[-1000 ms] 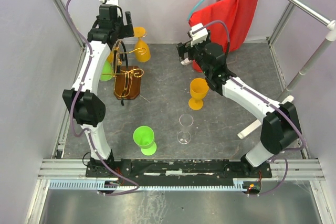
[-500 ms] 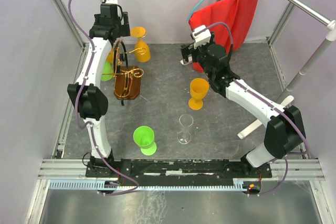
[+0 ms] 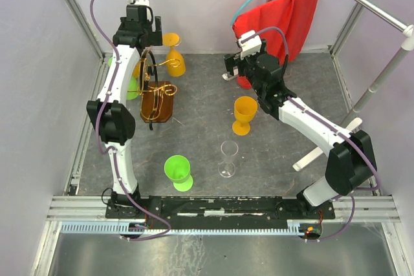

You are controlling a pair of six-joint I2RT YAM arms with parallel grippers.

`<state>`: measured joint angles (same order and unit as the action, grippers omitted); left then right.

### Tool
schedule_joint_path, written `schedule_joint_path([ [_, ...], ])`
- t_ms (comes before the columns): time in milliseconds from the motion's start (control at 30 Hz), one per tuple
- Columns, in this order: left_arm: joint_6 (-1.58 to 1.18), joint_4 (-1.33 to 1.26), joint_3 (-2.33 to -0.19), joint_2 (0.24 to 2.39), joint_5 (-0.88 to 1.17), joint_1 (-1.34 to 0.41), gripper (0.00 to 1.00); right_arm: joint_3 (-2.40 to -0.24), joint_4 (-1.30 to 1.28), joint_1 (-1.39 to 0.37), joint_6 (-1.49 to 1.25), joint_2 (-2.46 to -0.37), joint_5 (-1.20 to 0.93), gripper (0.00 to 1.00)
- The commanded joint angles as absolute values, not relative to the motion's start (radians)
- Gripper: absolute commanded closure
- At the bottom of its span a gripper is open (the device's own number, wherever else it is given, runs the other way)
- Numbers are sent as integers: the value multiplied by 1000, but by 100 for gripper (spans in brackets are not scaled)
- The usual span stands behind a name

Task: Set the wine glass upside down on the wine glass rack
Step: Turn the wine glass upside down at the wine rack.

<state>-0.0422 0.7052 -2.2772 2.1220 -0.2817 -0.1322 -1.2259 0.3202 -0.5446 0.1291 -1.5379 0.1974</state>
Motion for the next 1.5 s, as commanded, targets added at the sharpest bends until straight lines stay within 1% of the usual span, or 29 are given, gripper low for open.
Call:
schedule_joint_path([
  [0,13,646,-2288,2111,-197,-131,1,-1226,353,-540,121,-1508,216,0],
  [467,20,573,-2258,2122,-61,-134,1,-1220,341,-540,86,-1497,225,0],
  [767,31,477,-2194,2118,28,-136,1,-1214,335,-541,76,-1489,226,0],
  [1033,22,391,-2108,2083,154,-135,1,-1213,335,-541,72,-1492,216,0],
  [1267,49,359,-1992,2005,181,-138,1,-1213,336,-540,71,-1499,209,0],
  [1467,60,345,-1916,1935,147,-136,1,-1214,340,-540,63,-1508,195,0],
])
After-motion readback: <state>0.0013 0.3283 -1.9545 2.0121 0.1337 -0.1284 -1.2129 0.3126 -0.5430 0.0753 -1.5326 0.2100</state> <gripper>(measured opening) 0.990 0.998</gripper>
